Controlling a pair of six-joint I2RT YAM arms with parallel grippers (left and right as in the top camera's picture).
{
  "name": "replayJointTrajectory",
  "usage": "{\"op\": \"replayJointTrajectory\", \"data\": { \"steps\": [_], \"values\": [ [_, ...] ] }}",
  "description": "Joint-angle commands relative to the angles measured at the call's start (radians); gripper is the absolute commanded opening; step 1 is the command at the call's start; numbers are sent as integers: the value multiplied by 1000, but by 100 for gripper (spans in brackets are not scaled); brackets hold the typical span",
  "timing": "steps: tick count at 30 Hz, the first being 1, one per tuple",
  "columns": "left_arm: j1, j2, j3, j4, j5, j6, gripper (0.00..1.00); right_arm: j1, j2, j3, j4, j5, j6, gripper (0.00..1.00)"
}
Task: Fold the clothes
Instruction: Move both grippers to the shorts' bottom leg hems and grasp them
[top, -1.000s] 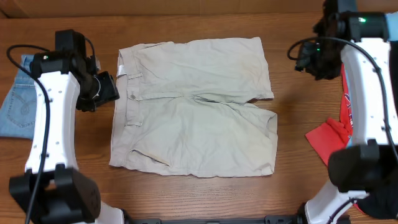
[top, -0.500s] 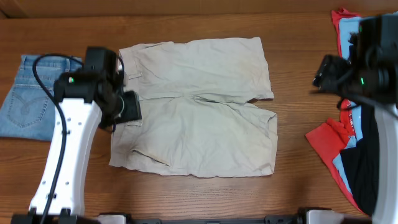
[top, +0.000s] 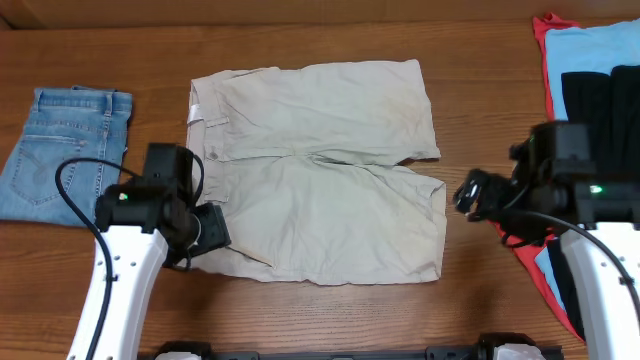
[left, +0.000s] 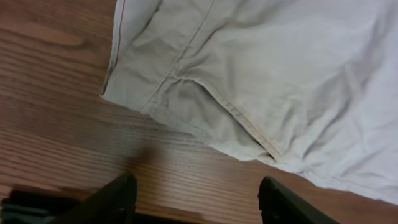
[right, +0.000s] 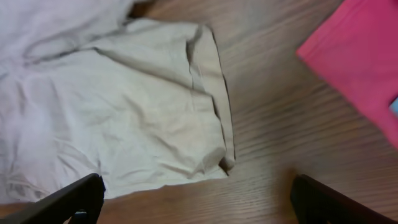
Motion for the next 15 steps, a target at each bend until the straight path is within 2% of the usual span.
{"op": "replayJointTrajectory", "data": {
  "steps": [1,8,15],
  "values": [
    [21,-26,-74,38,-24,-146,65,-2,-13,-80,33,-46,3,100],
    [135,-61,-214,145,-24,-196,66,-2,-13,-134,70,-46,6,100],
    [318,-60,-293,212,-15,-165,76,-2,-13,-134,79,-46,2,100]
  ]
}}
